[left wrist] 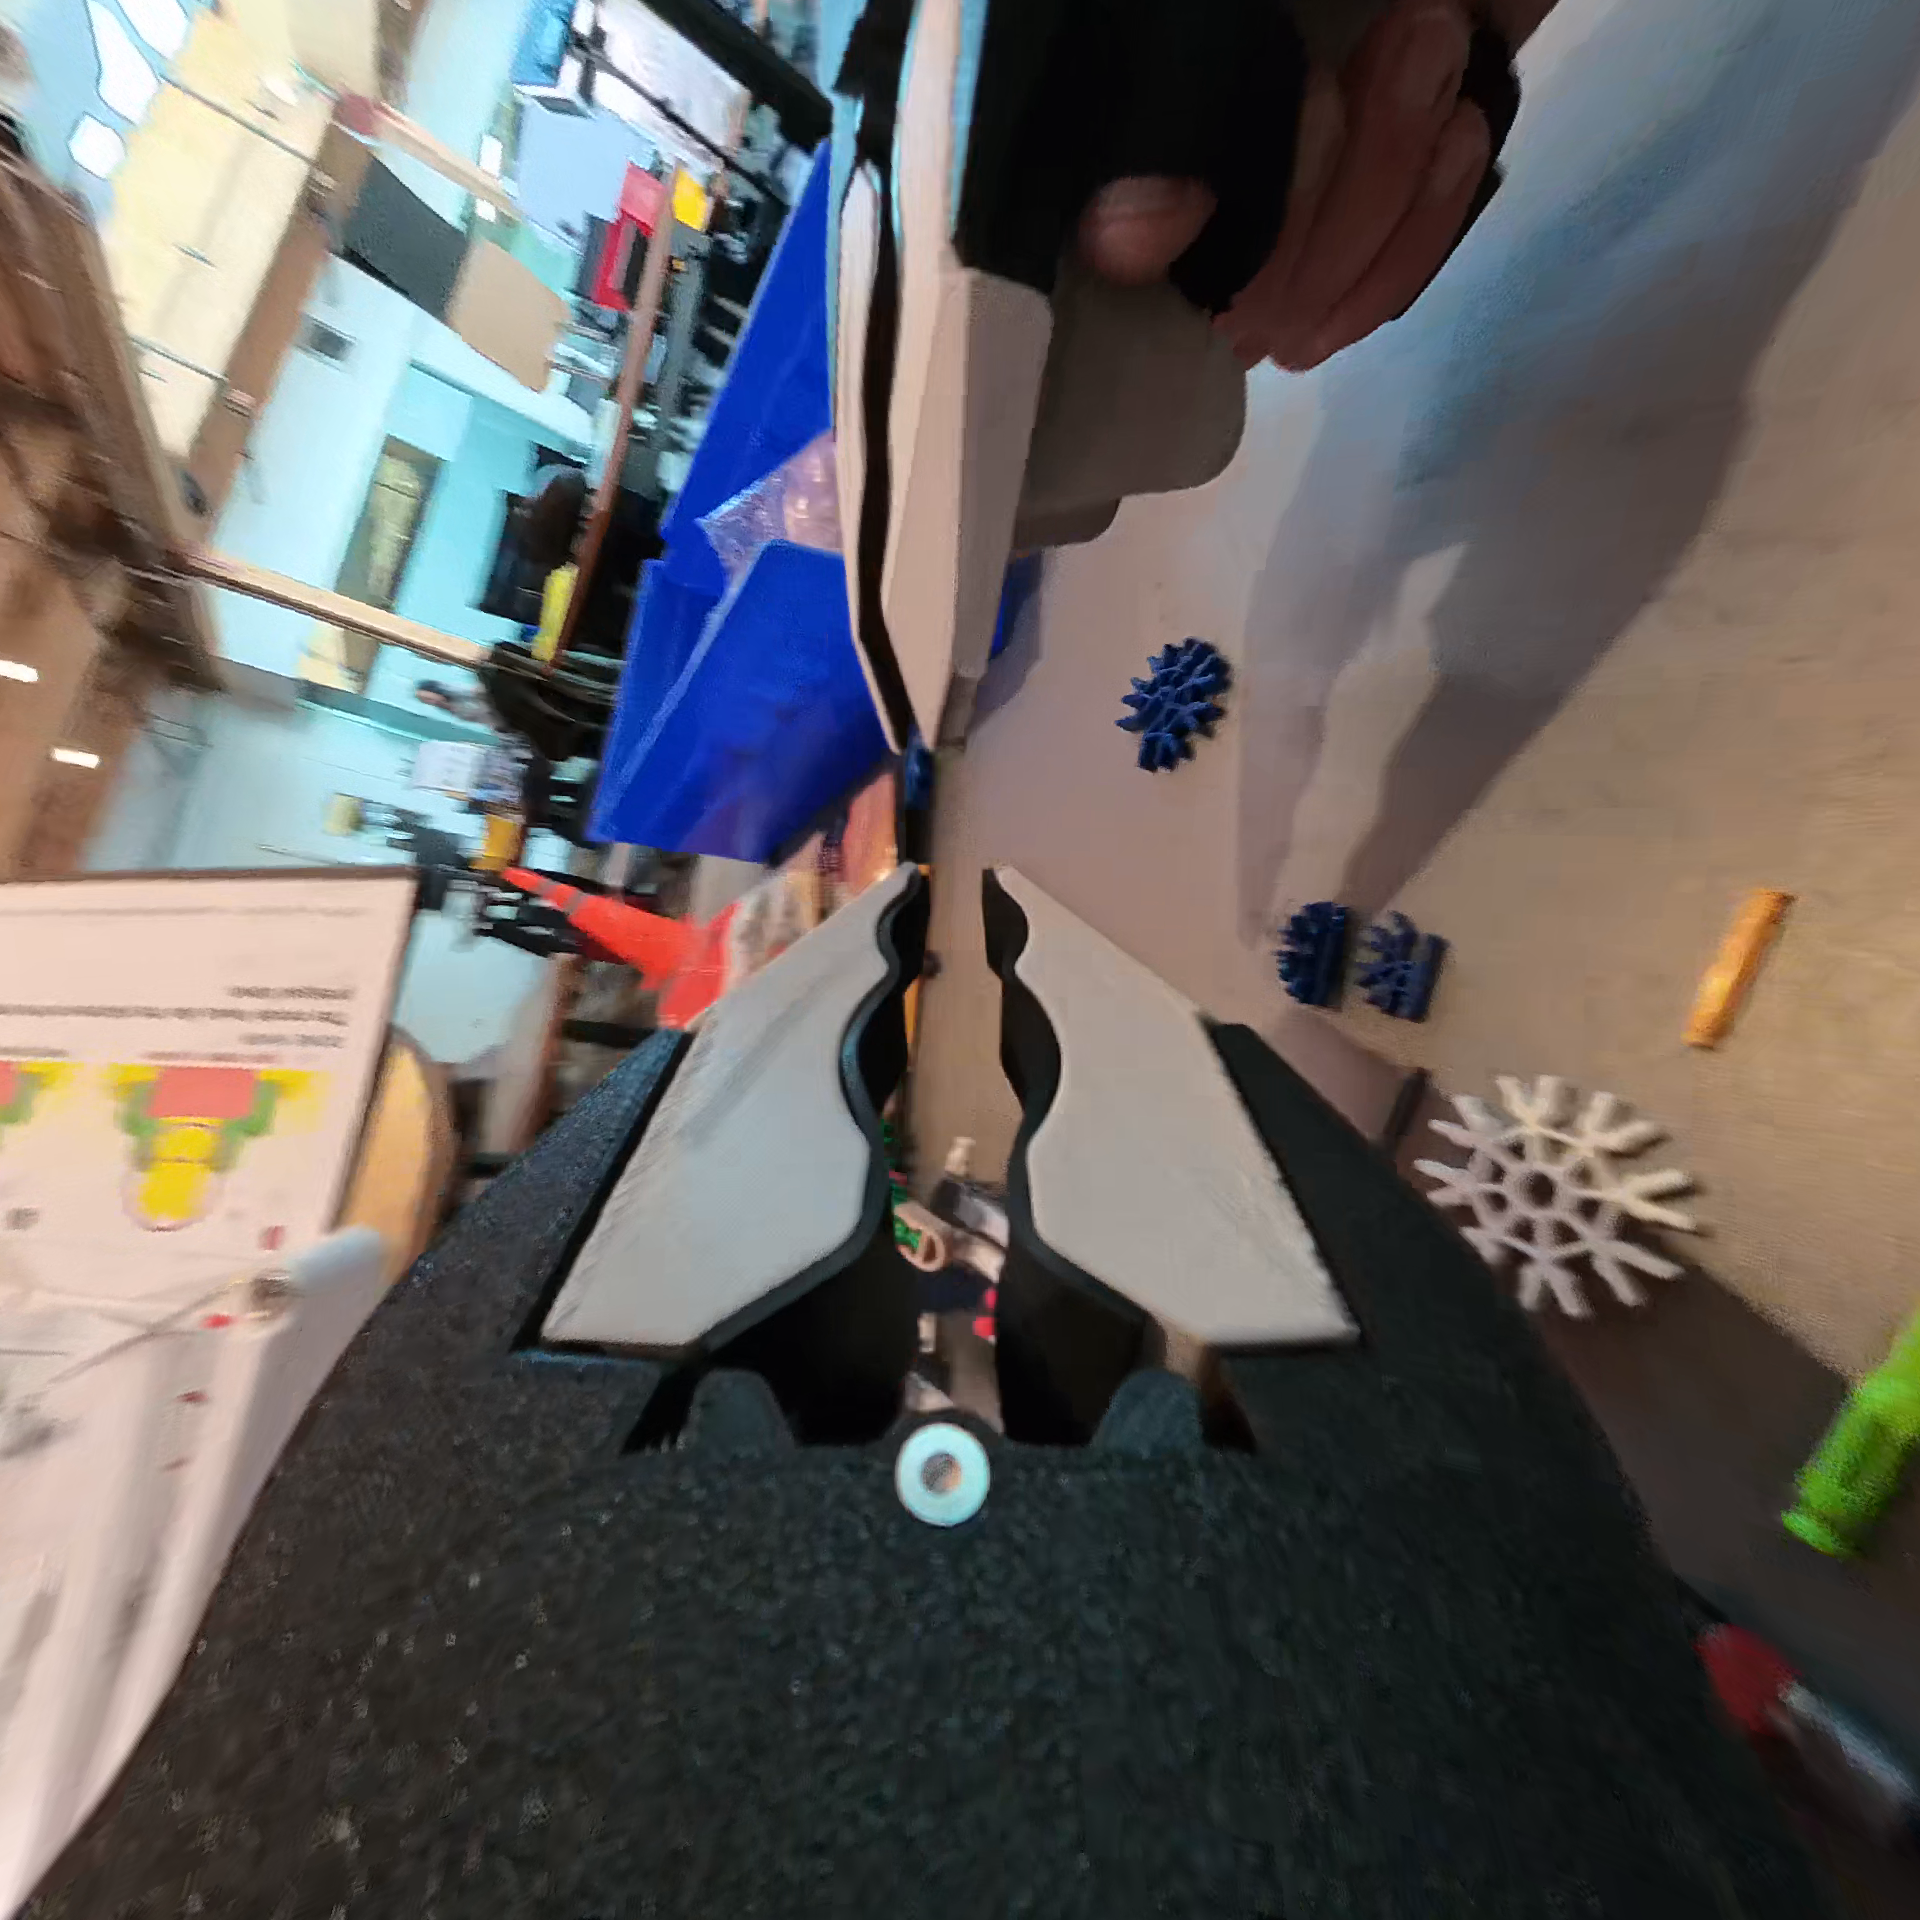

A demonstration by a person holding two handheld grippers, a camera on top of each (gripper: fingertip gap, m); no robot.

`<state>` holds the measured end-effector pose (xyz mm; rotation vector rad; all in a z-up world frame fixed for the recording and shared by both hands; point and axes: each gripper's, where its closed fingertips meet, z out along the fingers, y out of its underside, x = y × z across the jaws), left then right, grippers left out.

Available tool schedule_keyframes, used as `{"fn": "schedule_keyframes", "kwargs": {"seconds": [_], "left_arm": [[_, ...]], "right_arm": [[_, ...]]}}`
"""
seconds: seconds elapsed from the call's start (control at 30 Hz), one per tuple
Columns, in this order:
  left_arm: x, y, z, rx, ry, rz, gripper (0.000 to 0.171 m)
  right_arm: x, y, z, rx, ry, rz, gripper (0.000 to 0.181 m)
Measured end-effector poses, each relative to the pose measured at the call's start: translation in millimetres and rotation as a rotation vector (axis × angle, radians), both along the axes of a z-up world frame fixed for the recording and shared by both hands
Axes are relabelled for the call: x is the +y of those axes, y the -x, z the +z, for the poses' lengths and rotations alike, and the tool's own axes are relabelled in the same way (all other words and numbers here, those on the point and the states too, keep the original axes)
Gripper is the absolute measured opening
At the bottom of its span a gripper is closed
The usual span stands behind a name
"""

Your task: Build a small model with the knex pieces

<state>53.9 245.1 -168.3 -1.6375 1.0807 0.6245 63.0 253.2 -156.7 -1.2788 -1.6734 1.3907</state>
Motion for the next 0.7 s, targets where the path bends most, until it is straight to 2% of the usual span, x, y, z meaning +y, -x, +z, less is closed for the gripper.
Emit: {"fn": "schedule_keyframes", "kwargs": {"seconds": [0.1, 0.17, 0.27, 0.4, 0.7], "left_arm": [[-15, -9, -17, -0.196, 0.255, -0.045, 0.008], [-33, -15, -39, -0.239, 0.454, -0.072, 0.007], [-45, -21, -59, -0.278, 0.587, -0.091, 0.004], [-39, -22, -73, -0.285, 0.615, -0.054, 0.004], [-31, -23, -81, -0.355, 0.644, -0.002, 0.002]], "right_arm": [[3, 1, -3, -0.010, 0.003, -0.005, 0.015], [4, 2, -6, -0.021, 0.003, -0.006, 0.015], [4, 2, -10, -0.032, 0.003, -0.005, 0.015], [4, 3, -12, -0.037, 0.006, -0.004, 0.015], [2, 3, -12, -0.038, -0.002, 0.002, 0.015]]}}
